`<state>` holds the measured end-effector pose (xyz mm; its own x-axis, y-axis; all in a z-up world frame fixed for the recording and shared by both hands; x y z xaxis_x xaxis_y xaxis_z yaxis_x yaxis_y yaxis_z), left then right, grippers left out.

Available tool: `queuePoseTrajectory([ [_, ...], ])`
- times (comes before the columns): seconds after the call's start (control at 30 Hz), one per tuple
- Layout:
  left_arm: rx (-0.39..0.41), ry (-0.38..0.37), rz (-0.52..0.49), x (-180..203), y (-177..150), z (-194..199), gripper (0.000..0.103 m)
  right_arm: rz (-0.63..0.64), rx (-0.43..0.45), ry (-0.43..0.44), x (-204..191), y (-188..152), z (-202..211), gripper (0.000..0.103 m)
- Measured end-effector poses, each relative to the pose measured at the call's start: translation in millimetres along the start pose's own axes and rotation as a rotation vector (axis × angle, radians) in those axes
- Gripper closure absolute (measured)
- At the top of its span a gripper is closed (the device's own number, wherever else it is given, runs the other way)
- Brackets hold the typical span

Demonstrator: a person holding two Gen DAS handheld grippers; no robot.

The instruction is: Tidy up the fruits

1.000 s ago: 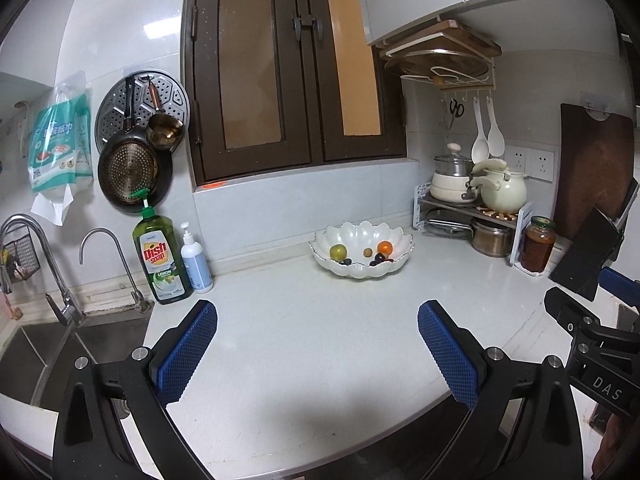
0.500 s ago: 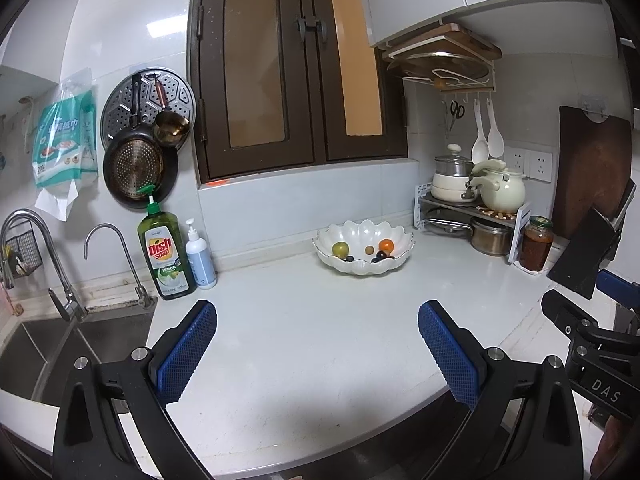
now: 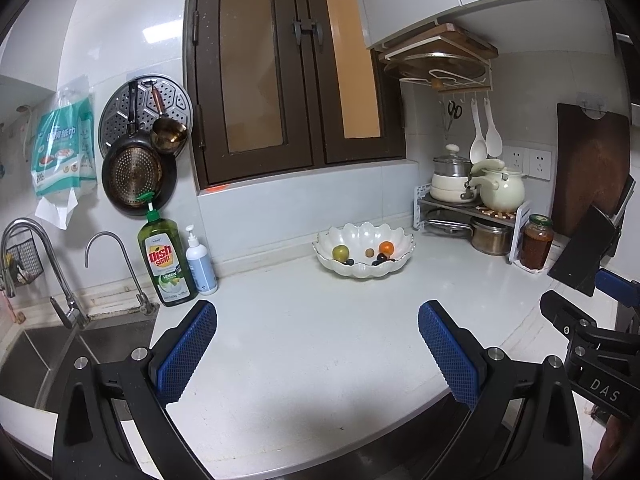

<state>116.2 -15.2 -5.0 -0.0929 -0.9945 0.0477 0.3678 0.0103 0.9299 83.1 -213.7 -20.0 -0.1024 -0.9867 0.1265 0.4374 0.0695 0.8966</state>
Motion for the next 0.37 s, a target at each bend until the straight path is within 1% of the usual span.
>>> queuePoseTrajectory([
  [0.37, 0.009, -0.008, -0.008, 4.0, 3.5, 2.7, 0.000, -0.006, 0.010, -0.012, 1.5, 3.3, 3.5, 0.017],
])
Point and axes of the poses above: each gripper's, at about its wrist camera, not at the fingertips, and z roughly against the way its jaws point, x to its right, y to its top, the point moved 10 cm from there along -z, roughly the way its jaws point, and after that the axes turned 9 degrees about z, right-handed, at the moved point
